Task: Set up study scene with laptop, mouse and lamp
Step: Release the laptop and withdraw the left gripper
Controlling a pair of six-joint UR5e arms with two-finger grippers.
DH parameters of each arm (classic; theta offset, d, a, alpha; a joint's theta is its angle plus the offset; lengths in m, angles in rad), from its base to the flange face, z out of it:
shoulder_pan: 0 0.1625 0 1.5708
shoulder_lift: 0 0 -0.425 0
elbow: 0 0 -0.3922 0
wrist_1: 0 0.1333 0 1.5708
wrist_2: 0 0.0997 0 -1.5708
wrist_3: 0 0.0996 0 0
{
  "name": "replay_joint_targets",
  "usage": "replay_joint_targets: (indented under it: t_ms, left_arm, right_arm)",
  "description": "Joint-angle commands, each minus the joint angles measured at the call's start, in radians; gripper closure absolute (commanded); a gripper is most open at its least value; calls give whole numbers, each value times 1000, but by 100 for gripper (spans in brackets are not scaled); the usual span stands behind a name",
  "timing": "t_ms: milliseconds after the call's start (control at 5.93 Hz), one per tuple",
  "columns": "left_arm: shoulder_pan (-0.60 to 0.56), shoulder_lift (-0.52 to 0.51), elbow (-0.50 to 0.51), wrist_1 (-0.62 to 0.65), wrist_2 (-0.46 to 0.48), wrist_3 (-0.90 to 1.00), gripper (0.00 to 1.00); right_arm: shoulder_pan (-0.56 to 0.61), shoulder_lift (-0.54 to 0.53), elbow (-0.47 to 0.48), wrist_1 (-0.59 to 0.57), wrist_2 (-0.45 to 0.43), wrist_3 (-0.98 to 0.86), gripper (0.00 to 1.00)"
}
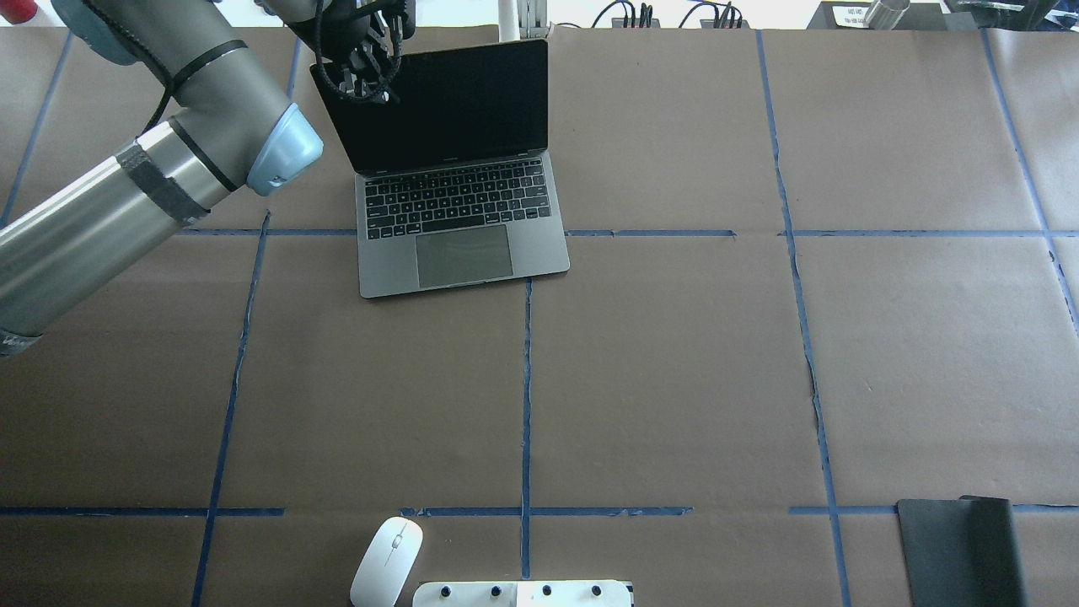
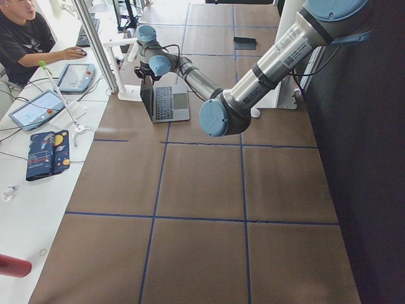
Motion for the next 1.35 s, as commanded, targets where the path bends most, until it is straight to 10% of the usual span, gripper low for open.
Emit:
replay_joint_targets:
  t_ms: [0, 506, 1181]
  left_arm:
    - [-12, 123, -134, -7, -8, -1, 5]
    - [-58, 398, -482, 254, -60, -5, 1]
    - [-185, 795, -649, 411, -121, -312, 0]
  right_arm:
    - [0, 0, 0, 2, 2, 0, 0]
    - [0, 14, 9, 35, 5, 0, 0]
    - [-128, 5, 43, 226, 32, 213, 0]
